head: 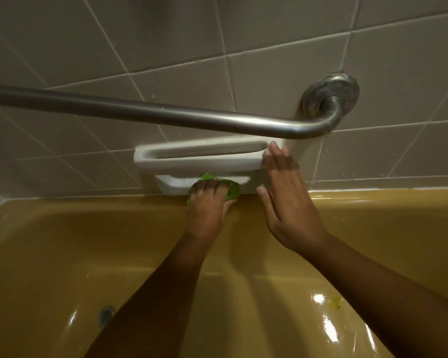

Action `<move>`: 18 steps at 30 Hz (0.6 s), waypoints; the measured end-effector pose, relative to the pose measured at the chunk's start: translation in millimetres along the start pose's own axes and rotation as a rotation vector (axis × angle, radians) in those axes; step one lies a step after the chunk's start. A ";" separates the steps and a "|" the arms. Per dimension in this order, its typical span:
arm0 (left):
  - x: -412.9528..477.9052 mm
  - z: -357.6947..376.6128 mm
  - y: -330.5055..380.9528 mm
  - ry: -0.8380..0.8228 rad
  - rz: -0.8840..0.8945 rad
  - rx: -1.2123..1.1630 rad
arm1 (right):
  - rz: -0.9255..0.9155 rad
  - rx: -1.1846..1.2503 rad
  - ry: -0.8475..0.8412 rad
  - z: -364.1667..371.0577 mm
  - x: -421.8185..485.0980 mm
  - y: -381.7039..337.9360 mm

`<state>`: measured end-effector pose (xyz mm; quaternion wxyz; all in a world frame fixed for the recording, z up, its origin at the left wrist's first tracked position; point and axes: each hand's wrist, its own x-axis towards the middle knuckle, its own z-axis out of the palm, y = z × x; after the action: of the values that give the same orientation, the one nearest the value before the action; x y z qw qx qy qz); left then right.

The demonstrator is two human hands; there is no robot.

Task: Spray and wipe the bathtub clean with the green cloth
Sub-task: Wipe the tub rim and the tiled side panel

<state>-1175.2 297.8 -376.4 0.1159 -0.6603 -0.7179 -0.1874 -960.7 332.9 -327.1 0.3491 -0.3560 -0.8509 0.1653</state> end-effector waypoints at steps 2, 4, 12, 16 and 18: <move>-1.5 -3.9 -9.3 -0.021 -0.007 -0.006 | 0.048 0.023 -0.011 4.1 1.8 -4.0; -2.8 -7.1 -15.2 -0.024 -0.010 -0.020 | 0.073 0.063 -0.024 5.4 -6.0 -9.4; -17.7 -35.5 30.2 0.122 -0.473 -0.503 | 0.353 0.400 -0.349 11.8 -52.9 -17.4; -42.0 -51.0 64.9 0.099 -0.711 -1.070 | 0.429 0.712 -0.402 10.9 -57.6 -34.5; -53.7 -54.1 76.8 0.064 -0.825 -1.242 | 0.391 0.698 -0.372 8.3 -65.5 -40.1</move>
<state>-1098.1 230.9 -340.8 -0.3374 -0.2753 -0.6657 -0.6060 -953.4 257.6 -342.8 0.2516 -0.3354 -0.7090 0.5671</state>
